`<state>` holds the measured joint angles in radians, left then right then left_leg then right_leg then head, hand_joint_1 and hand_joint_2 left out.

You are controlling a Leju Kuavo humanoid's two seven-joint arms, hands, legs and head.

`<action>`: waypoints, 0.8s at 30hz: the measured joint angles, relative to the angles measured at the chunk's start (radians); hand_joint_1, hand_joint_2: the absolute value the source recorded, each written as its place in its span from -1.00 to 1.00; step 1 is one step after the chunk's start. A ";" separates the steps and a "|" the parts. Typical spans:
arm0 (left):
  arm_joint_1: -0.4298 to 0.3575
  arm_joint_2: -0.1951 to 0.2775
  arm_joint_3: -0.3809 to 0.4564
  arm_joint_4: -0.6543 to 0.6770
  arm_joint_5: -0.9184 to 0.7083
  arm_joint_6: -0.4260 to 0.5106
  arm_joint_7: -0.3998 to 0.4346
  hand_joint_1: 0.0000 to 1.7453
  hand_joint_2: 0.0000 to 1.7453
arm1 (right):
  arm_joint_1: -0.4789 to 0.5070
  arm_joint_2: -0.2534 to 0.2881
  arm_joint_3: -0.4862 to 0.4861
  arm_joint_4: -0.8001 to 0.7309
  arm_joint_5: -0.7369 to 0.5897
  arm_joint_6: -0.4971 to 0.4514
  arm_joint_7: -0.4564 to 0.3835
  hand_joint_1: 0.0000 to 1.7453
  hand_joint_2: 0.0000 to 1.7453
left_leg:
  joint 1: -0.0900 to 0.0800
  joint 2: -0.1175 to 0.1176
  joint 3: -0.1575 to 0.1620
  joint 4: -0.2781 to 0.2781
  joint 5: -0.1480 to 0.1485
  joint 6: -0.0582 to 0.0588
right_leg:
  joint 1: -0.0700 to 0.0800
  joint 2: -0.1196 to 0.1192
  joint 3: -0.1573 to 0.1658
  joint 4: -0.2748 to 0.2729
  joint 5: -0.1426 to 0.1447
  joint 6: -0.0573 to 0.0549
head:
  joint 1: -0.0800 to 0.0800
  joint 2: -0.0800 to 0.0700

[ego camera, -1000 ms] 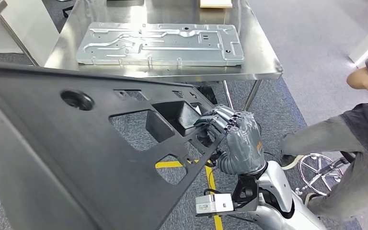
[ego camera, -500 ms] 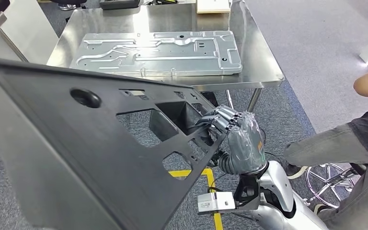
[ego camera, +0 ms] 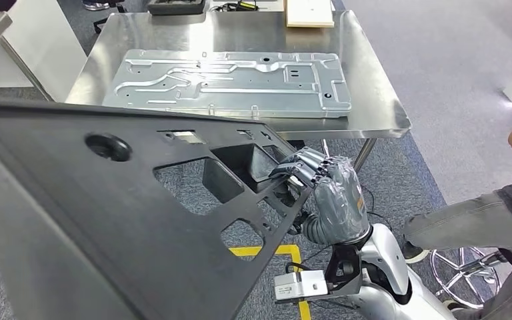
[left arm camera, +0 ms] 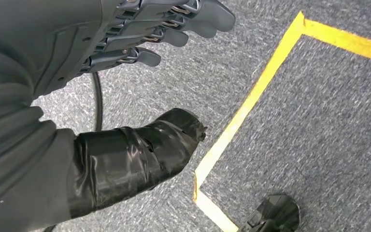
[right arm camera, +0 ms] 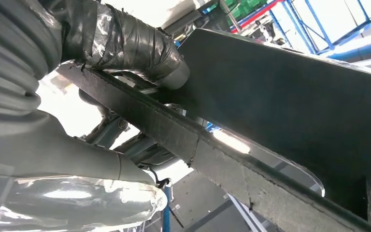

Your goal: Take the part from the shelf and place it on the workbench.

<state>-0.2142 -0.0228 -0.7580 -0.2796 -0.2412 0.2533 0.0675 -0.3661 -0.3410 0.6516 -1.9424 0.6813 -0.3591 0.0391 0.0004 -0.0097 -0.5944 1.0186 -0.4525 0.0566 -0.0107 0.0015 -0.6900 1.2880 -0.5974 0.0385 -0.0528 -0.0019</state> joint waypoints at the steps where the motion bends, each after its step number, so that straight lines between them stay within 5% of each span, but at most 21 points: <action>1: 0.002 0.000 0.000 0.000 0.001 0.000 0.000 -1.00 1.00 | 0.001 0.000 0.000 0.000 0.000 0.000 0.000 1.00 1.00 | 0.000 -0.001 0.005 0.002 -0.006 -0.001 | -0.002 0.000 -0.013 -0.003 0.014 0.001 | 0.000 0.000; 5: 0.003 0.000 0.000 0.000 0.002 0.000 0.000 -1.00 1.00 | 0.000 0.000 0.000 0.002 0.000 0.001 0.000 1.00 1.00 | 0.001 -0.003 0.032 0.008 -0.035 -0.014 | -0.006 0.000 0.040 -0.208 0.161 0.000 | 0.000 0.000; 11: -0.001 0.004 0.000 0.000 0.002 0.000 0.000 -1.00 1.00 | -0.003 -0.002 0.001 0.005 -0.001 0.002 -0.002 1.00 1.00 | 0.002 0.000 0.022 0.049 -0.054 -0.049 | -0.001 0.003 0.070 -0.247 0.157 -0.043 | -0.001 0.000; 16: -0.001 0.004 0.000 0.000 0.003 0.000 0.000 -1.00 1.00 | -0.006 -0.002 0.001 0.007 -0.005 0.004 -0.001 1.00 1.00 | 0.005 0.004 -0.151 0.291 -0.129 -0.058 | 0.005 0.002 0.104 -0.247 0.128 -0.058 | -0.004 0.000; 18: 0.003 0.005 0.000 0.000 0.004 0.000 0.000 -1.00 1.00 | -0.005 -0.002 0.001 0.010 -0.007 0.006 -0.001 1.00 1.00 | 0.002 0.003 -0.162 0.247 -0.089 -0.046 | 0.010 0.004 0.126 -0.247 0.111 -0.059 | -0.004 0.000; 21: 0.003 0.010 0.000 0.000 0.007 0.001 0.000 -1.00 1.00 | -0.005 -0.002 0.001 0.015 -0.009 0.009 0.000 1.00 1.00 | -0.013 0.003 -0.108 0.068 0.037 -0.013 | 0.015 0.005 0.160 -0.251 0.086 -0.057 | 0.002 0.000; 24: 0.004 0.014 0.000 0.000 0.009 0.001 -0.002 -1.00 1.00 | -0.004 -0.002 0.001 0.020 -0.012 0.013 0.002 1.00 1.00 | -0.026 0.001 -0.083 0.007 0.054 0.002 | 0.010 0.006 0.179 -0.260 0.079 -0.042 | 0.006 0.000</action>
<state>-0.2099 -0.0083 -0.7580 -0.2796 -0.2320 0.2544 0.0657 -0.3701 -0.3432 0.6522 -1.9224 0.6698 -0.3460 0.0406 -0.0260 -0.0086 -0.6775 1.0251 -0.3984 0.0588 -0.0007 0.0076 -0.5110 1.0280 -0.5182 -0.0034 -0.0463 -0.0019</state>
